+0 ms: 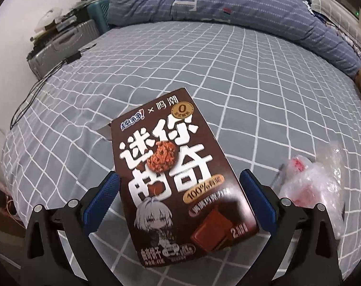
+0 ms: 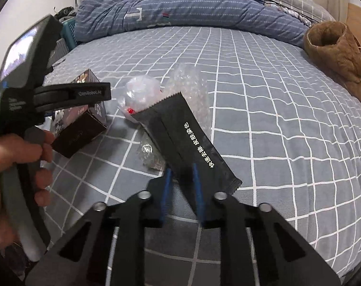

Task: Collect trash
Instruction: 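Grasp the black packet with the right tool while the left tool grasps the brown chocolate box, then carry the black packet and chocolate box in both tools over the black bin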

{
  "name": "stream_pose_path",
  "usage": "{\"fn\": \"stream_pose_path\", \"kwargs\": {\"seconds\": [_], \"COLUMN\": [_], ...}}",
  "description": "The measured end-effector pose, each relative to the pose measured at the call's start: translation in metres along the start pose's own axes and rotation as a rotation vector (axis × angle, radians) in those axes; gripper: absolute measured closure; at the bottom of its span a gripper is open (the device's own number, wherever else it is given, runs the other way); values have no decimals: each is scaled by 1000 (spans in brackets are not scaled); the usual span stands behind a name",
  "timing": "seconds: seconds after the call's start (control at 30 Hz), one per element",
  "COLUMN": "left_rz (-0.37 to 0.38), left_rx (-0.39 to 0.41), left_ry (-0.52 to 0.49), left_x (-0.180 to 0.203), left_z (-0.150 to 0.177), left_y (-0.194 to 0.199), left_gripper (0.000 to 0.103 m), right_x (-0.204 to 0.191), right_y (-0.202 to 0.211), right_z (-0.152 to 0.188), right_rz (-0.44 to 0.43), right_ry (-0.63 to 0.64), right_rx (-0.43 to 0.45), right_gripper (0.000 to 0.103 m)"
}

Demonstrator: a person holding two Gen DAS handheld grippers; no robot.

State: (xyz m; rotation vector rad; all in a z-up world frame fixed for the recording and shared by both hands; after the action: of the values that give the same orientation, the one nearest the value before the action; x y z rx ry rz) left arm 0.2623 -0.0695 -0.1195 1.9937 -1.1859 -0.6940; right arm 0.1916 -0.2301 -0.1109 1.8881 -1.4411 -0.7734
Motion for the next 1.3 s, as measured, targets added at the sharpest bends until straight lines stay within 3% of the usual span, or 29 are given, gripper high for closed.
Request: {"fn": "stream_pose_path", "kwargs": {"seconds": [0.2, 0.6, 0.9, 1.3], "left_rz": [39, 210, 204, 189], "left_rx": [-6, -97, -140, -54], "left_ry": [35, 98, 62, -64], "left_x": [-12, -22, -6, -1], "left_z": [-12, -9, -4, 3], "left_y": [-8, 6, -13, 14], "left_gripper": [5, 6, 6, 8], "right_x": [3, 1, -1, 6], "right_y": [6, 7, 7, 14], "right_z": [-3, -2, 0, -3], "right_rz": [-1, -1, -7, 4], "right_ry": [-8, 1, 1, -18], "right_rx": [11, 22, 24, 49], "right_gripper": [92, 92, 92, 95]}}
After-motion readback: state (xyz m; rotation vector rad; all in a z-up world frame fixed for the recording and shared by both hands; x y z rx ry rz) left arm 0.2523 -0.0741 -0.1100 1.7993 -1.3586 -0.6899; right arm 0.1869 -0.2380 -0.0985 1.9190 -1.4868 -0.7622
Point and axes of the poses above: each gripper's, at about its wrist camera, not at the fingertips, and y roughly against the way its jaws point, x to its right, z to its underside, the point moved 5 cm from there along -y, roughly the way its jaws point, and after that the axes turned 1 degree about x, right-handed, at the moved point
